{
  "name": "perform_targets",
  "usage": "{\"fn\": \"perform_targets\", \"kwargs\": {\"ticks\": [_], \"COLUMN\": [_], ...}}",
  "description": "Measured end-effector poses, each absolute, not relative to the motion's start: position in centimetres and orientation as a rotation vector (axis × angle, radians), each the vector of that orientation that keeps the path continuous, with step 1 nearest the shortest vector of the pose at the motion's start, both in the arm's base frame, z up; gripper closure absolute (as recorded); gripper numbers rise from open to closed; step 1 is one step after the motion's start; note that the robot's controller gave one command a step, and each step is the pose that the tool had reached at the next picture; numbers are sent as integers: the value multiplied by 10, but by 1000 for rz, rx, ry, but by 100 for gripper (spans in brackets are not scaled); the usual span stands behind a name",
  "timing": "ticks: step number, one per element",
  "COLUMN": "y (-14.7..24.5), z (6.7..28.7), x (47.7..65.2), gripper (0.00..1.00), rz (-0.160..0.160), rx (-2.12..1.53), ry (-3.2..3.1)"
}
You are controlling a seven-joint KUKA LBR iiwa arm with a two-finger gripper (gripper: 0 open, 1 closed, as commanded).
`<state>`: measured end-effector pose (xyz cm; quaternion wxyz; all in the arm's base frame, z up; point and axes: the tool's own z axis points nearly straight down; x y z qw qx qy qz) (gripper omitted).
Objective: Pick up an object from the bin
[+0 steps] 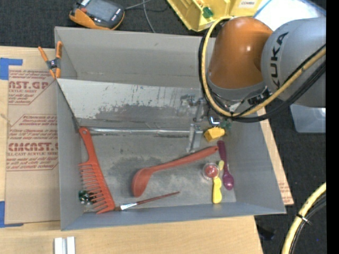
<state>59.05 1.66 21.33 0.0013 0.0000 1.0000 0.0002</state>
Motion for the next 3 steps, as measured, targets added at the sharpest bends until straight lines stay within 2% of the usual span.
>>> {"fn": "perform_targets", "kwargs": {"ticks": [1, 2, 3], "y": [68, 102, 120], "z": [81, 148, 99], "x": [563, 569, 566], "gripper": [0, 0, 0], "rz": [0, -5, 3], "rx": [-318, -640, -672], "ry": [3122, 3055, 3069]}}
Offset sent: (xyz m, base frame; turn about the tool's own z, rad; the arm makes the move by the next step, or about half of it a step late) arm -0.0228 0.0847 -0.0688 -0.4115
